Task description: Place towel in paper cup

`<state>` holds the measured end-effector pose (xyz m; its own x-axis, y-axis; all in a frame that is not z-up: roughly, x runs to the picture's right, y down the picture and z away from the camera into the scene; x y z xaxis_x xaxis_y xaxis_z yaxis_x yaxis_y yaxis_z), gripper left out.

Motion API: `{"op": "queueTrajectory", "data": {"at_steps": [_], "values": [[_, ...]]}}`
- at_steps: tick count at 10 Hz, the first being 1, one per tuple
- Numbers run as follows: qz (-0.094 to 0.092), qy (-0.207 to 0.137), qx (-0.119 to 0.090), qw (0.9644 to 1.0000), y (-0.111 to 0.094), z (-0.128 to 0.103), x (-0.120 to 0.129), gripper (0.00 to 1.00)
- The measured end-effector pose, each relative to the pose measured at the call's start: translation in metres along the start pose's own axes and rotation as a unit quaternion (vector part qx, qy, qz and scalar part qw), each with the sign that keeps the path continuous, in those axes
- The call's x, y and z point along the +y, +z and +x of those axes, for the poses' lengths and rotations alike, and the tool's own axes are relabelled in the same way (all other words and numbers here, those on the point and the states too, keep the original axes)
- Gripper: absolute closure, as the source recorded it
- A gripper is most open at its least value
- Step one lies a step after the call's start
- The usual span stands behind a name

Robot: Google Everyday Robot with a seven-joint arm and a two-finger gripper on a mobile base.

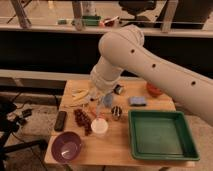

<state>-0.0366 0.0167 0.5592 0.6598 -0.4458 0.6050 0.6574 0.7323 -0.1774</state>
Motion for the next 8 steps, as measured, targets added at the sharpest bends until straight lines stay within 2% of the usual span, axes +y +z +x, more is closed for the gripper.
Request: {"op": "queueTrajectory", "data": {"at_steps": [4, 8], "values": [[-0.006, 0.023, -0.044, 0.9987, 0.009, -0.011, 0.017, 1.0], [-0.007, 0.028, -0.064, 0.9975, 0.011, -0.019, 0.023, 1.0]]}}
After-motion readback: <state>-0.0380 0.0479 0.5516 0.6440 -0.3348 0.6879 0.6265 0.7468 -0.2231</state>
